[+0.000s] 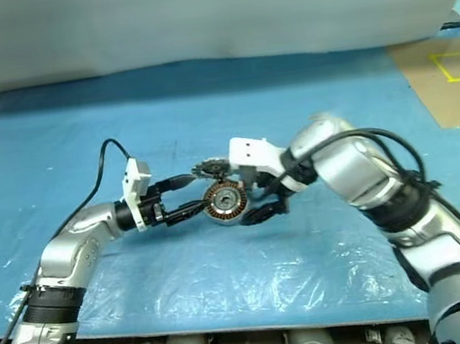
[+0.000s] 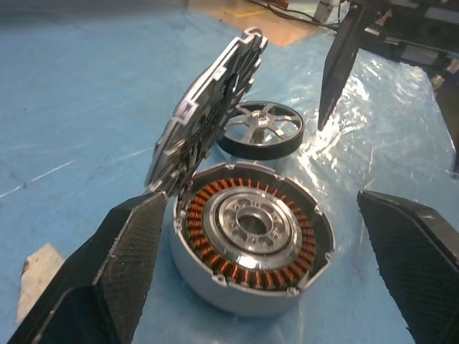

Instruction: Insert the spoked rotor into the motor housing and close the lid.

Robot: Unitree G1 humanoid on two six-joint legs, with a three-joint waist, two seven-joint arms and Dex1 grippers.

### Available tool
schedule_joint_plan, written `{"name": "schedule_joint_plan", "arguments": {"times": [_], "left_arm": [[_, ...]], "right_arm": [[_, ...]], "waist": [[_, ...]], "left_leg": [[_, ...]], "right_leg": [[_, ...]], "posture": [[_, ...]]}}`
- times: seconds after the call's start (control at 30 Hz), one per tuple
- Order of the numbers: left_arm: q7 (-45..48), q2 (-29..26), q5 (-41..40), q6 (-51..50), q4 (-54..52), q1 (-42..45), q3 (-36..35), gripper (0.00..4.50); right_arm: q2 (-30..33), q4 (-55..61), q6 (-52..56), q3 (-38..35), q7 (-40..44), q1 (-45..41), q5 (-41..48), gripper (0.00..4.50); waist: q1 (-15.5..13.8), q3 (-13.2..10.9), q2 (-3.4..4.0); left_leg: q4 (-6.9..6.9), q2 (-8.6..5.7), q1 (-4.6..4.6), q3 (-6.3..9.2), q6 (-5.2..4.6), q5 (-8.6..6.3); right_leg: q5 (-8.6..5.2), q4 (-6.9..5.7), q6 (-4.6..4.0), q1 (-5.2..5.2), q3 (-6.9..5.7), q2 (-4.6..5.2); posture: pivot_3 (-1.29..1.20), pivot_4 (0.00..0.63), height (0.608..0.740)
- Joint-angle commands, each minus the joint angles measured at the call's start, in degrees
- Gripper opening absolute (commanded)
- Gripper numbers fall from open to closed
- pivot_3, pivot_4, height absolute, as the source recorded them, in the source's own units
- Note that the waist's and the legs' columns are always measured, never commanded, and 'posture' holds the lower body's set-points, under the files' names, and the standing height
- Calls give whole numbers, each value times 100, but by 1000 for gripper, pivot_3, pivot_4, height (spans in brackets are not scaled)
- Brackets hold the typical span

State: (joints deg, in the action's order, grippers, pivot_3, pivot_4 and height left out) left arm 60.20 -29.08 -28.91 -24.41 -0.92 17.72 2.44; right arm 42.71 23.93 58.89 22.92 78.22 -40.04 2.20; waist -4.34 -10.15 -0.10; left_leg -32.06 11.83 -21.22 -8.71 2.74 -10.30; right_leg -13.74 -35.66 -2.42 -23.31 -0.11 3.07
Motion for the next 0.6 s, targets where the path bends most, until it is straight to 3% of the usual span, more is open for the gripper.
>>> {"name": "schedule_joint_plan", "arguments": {"times": [0.03,0.23,0.37,0.6], "left_arm": [[100,-223,-114,-29,-434,-244,-172,4500],[236,-740,-218,-101,-934,-783,-376,4500],[99,-803,123,390,-543,-811,-505,4500],[195,-748,440,991,342,-695,-497,4500]], "right_arm": [[184,98,-989,-511,-729,529,-91,4255],[-752,346,-1297,-2009,-2184,1467,453,4255],[-1370,463,-1063,-2811,-2458,2191,1287,4255],[-1117,273,-1380,-2843,-2525,2646,1648,4255]], "waist": [[24,0,0],[39,-1,3],[0,0,3],[35,0,4]], "left_leg": [[0,-1,0,0,0,0],[-10,1,9,-6,-1,-1],[-12,-1,9,-8,-3,0],[-10,-3,8,-7,-2,0]], "right_leg": [[0,0,0,-1,0,0],[-2,-3,-1,0,10,-1],[-2,-1,-1,3,10,4],[-2,6,0,5,8,2]], "posture": [[0,150,740],[0,150,740],[0,150,740],[0,150,740]]}}
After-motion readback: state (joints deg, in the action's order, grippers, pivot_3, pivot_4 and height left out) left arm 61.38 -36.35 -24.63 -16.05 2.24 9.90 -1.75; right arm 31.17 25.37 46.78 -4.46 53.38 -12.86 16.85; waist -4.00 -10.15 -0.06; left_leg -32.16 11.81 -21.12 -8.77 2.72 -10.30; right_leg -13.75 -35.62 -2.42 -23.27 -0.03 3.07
